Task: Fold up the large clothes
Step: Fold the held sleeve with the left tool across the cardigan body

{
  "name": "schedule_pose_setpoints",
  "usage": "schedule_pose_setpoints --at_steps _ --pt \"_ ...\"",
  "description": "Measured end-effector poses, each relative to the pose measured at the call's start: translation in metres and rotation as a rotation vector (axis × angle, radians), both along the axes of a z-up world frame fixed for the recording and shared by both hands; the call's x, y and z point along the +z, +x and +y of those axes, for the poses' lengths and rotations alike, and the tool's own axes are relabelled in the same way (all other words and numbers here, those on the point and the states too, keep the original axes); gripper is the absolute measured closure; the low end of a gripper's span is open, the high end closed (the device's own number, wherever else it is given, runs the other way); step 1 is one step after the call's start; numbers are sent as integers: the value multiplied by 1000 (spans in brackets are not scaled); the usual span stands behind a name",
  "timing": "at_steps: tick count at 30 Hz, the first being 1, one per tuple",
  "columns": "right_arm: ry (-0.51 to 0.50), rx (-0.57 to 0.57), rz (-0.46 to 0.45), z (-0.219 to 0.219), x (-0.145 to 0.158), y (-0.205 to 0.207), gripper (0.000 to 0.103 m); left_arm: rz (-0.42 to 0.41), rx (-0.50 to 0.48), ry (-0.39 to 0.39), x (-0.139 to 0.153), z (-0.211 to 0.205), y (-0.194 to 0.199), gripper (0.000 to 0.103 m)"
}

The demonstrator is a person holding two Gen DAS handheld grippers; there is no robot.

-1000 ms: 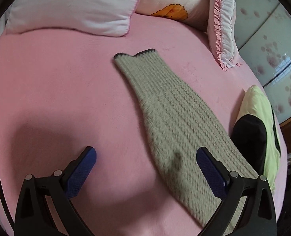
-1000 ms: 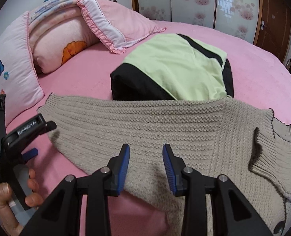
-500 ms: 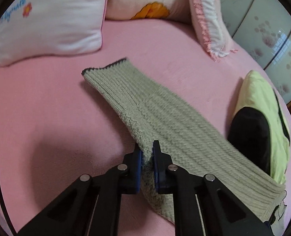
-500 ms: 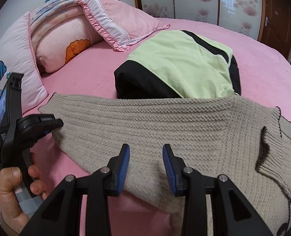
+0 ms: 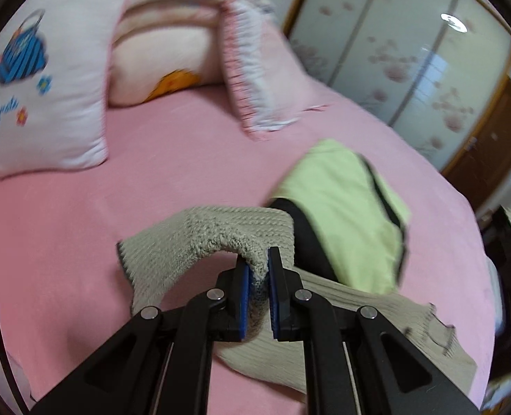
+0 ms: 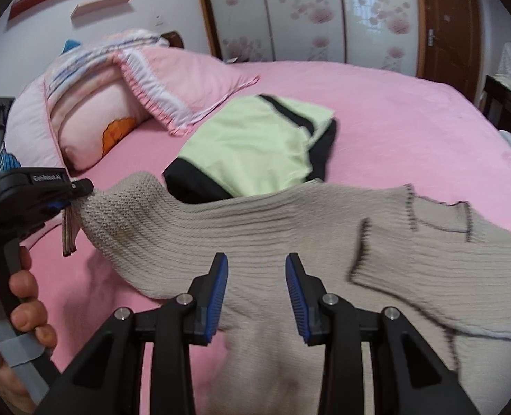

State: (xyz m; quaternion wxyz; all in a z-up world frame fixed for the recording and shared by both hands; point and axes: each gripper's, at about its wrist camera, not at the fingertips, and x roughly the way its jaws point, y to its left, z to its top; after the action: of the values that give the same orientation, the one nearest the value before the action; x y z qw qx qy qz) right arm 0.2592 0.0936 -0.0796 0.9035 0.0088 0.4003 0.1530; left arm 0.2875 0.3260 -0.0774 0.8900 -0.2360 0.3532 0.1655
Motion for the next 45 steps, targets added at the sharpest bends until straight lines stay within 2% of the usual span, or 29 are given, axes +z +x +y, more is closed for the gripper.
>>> schedule_pose_setpoints --at_steps 7,11,14,16,18,23,24,27,29,31,34,38,40,42,44,45 --pt "15 -77 -80 -61 40 -18 68 -96 -140 50 65 -76 -16 96" --pt "24 -139 -119 -102 54 -35 68 -140 -227 84 89 -122 -20 96" --pt "15 -192 -120 -132 51 -46 68 -143 -313 129 90 -171 -18 95" --pt "12 -224 -105 -149 46 -51 68 -124 -364 139 80 -200 -13 95" --pt "9 -263 -73 -171 36 -57 68 -79 -422 142 59 -233 -7 95" --pt "-40 -353 -10 -220 10 -76 68 111 -584 144 -23 -311 4 94" --pt "-41 -365 3 -228 4 -79 68 168 -631 149 -46 -329 4 94" --pt "-30 -404 44 -252 -11 -86 68 279 -705 164 -88 -358 -2 84" --pt "-30 -417 62 -262 -20 -89 68 299 -733 160 -100 -365 -10 73" --pt "-29 -421 77 -267 -26 -90 68 287 -752 150 -103 -368 -19 53" --pt "-17 -414 84 -268 -29 -91 68 237 -748 136 -88 -351 -30 33" --pt "39 -393 89 -263 -28 -86 68 171 -721 83 -51 -310 -42 32" --pt "58 -374 96 -257 -26 -81 68 119 -684 55 -32 -286 -49 22" --pt "72 -341 89 -248 -21 -78 68 54 -605 61 -13 -252 -56 14" --pt "67 -293 69 -236 -14 -76 68 24 -537 85 -5 -226 -63 13" --pt "59 -269 59 -229 -11 -75 63 21 -503 99 -4 -213 -67 13"
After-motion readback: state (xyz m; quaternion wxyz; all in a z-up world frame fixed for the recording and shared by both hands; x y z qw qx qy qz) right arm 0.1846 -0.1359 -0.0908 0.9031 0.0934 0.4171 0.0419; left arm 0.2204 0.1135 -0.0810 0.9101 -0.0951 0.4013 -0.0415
